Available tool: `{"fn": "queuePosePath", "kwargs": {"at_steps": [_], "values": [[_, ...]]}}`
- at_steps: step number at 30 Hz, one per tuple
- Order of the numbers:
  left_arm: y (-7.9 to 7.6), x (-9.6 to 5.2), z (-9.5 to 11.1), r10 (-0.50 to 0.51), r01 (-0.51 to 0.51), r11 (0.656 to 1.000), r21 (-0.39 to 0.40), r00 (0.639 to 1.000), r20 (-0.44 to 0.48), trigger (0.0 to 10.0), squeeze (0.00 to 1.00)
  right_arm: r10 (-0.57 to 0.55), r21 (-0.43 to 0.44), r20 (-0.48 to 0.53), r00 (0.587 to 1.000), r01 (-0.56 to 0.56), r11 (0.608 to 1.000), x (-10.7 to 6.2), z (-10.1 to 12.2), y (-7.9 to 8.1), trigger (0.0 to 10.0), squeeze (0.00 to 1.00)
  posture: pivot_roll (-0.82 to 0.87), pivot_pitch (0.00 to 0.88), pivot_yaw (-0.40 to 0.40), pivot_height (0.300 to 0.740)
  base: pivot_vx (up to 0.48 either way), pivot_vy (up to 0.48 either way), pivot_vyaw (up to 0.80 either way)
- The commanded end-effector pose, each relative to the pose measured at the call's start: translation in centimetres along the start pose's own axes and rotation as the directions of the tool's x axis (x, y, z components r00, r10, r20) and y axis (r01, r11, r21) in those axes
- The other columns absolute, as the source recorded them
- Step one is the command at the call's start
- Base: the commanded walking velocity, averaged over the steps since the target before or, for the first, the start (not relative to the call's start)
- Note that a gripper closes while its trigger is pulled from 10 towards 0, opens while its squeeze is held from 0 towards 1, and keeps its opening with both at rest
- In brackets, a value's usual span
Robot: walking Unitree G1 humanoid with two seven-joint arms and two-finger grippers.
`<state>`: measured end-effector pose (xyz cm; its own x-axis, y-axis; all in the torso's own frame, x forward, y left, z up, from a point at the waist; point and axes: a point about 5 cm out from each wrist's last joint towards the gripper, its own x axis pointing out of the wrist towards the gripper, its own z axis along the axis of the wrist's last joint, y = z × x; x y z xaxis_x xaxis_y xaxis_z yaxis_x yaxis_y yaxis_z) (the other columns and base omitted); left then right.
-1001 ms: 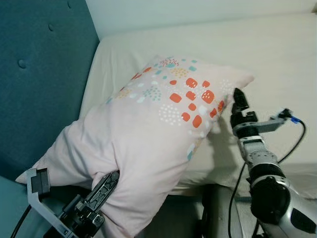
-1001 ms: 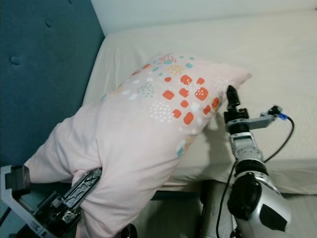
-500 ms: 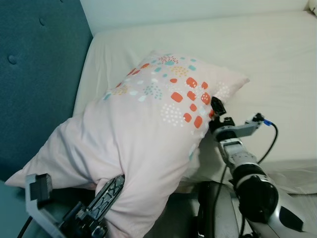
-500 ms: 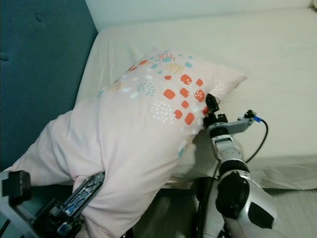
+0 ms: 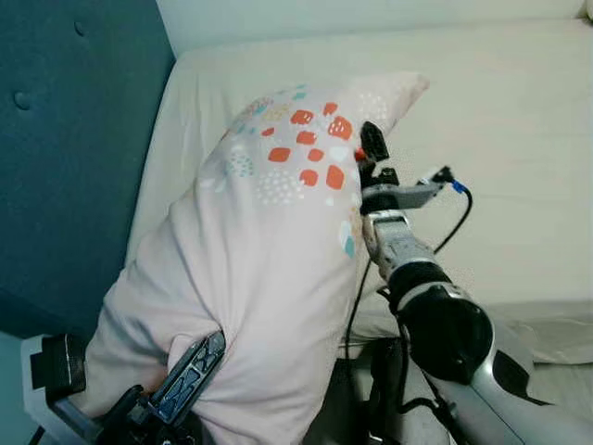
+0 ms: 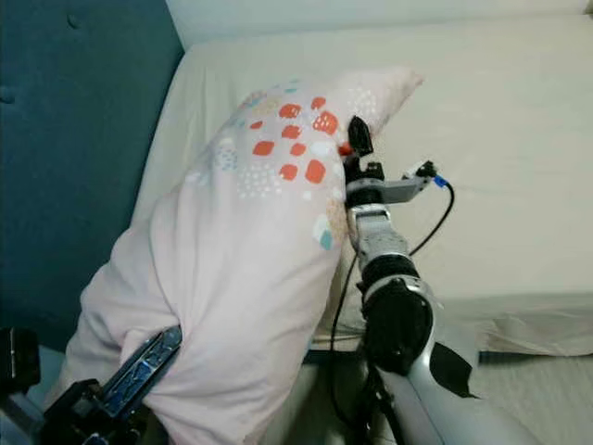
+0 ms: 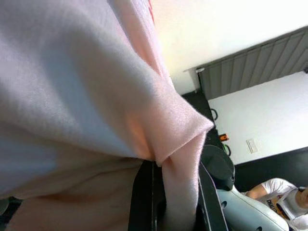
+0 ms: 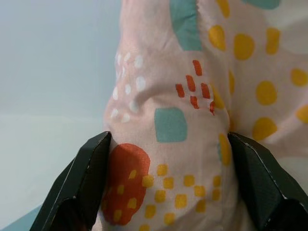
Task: Clean up the room
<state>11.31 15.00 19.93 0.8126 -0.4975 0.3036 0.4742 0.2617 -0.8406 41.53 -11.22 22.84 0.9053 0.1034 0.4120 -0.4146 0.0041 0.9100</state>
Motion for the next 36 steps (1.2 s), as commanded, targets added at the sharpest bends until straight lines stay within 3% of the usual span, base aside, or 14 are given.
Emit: {"fn": "queuePosePath", "kwargs": {"at_steps": [1, 4, 7, 14, 15, 16, 17, 18, 19, 20, 21, 22, 23, 36], "values": [[-1.2, 0.0, -0.3, -0.064, 0.064, 0.998, -0.005, 0.997, -0.031, 0.0, 0.0, -0.04, 0.046, -0.063, 0.997, 0.043, 0.998, -0.3, -2.3, -0.5, 10.0, 0.0, 0.38, 0.282, 0.028, 0.497, 0.0, 0.0, 0.0], [-1.2, 0.1, -0.3, -0.069, 0.068, 0.998, -0.01, 0.997, -0.03, 0.0, 0.0, -0.035, 0.049, -0.14, 0.99, 0.042, 0.998, -0.4, -4.4, -0.4, 10.0, 0.0, 0.37, 0.282, 0.029, 0.497, 0.0, 0.0, 0.0], [-1.1, 0.5, 0.0, -0.085, 0.085, 0.996, -0.02, 0.996, -0.012, 0.0, 0.0, -0.003, 0.076, -0.365, 0.931, 0.033, 0.997, -1.9, -10.6, -0.5, 10.0, 0.0, 0.37, 0.278, 0.03, 0.497, 0.0, 0.0, 0.0], [-0.6, 0.8, -0.2, -0.088, 0.087, 0.996, -0.019, 0.996, -0.018, 0.0, 0.0, 0.023, 0.029, -0.511, 0.859, -0.01, 1.0, -3.6, -13.9, -0.8, 10.0, 0.0, 0.35, 0.259, 0.03, 0.497, 0.0, 0.0, 0.0], [-0.1, 1.1, -0.3, -0.082, 0.082, 0.997, -0.011, 0.996, -0.021, 0.0, 0.0, -0.029, -0.054, -0.492, 0.87, 0.003, 0.999, -3.7, -12.7, -1.8, 10.0, 0.0, 0.34, 0.244, 0.026, 0.497, 0.0, 0.0, 0.0], [0.6, 1.3, -0.3, -0.063, 0.063, 0.998, 0.004, 0.998, -0.027, 2.7, 0.0, -0.076, -0.095, -0.46, 0.884, 0.037, 0.995, -3.8, -11.5, -2.6, 10.0, 0.0, 0.31, 0.229, 0.029, 0.497, 0.0, 0.0, 0.0], [0.6, 1.3, -0.3, -0.063, 0.063, 0.998, 0.004, 0.998, -0.027, 2.7, 0.0, -0.076, -0.095, -0.46, 0.884, 0.037, 0.995, -3.8, -11.5, -2.6, 10.0, 0.0, 0.31, 0.229, 0.029, 0.497, 0.0, 0.0, 0.0], [1.3, 1.5, -0.3, -0.042, 0.043, 0.999, 0.024, 0.998, -0.042, 8.9, 0.0, -0.15, -0.16, -0.4, 0.904, 0.092, 0.983, -4.0, -9.4, -3.8, 10.0, 0.0, 0.29, 0.215, 0.028, 0.497, 0.0, 0.0, 0.0], [2.0, 1.7, -0.4, -0.029, 0.031, 0.999, 0.039, 0.998, -0.057, 10.0, 0.0, -0.208, -0.201, -0.342, 0.917, 0.145, 0.969, -4.4, -7.4, -4.8, 10.0, 0.0, 0.28, 0.204, 0.026, 0.497, 0.0, 0.0, 0.0], [2.0, 1.7, -0.4, -0.029, 0.031, 0.999, 0.039, 0.998, -0.057, 10.0, 0.0, -0.208, -0.201, -0.342, 0.917, 0.145, 0.969, -4.4, -7.4, -4.8, 10.0, 0.0, 0.28, 0.204, 0.026, 0.497, 0.0, 0.0, 0.0], [2.6, 2.0, -0.5, -0.019, 0.023, 0.998, 0.056, 0.997, -0.078, 10.0, 0.3, -0.269, -0.254, -0.277, 0.923, 0.2, 0.946, -4.9, -5.0, -6.0, 10.0, 0.0, 0.27, 0.186, 0.023, 0.497, 0.0, 0.0, 0.0], [3.1, 2.2, -0.5, -0.011, 0.018, 0.997, 0.072, 0.996, -0.093, 10.0, 0.91, -0.31, -0.284, -0.215, 0.926, 0.244, 0.927, -5.5, -2.9, -6.8, 10.0, 0.0, 0.25, 0.173, 0.023, 0.497, 0.0, 0.0, 0.0], [3.5, 2.5, -0.5, -0.01, 0.019, 0.996, 0.084, 0.994, -0.111, 10.0, 1.0, -0.343, -0.319, -0.149, 0.928, 0.283, 0.904, -6.1, -0.5, -7.4, 10.0, 0.0, 0.24, 0.162, 0.025, 0.497, 0.0, 0.0, 0.0], [3.4, 3.9, -0.8, -0.144, 0.187, 0.975, 0.122, 0.945, -0.293, 10.0, 1.0, -0.424, -0.502, 0.11, 0.899, 0.419, 0.757, -8.6, 8.6, -8.2, 10.0, 0.0, 0.19, 0.087, 0.035, 0.497, 0.0, 0.0, 0.0]]}}
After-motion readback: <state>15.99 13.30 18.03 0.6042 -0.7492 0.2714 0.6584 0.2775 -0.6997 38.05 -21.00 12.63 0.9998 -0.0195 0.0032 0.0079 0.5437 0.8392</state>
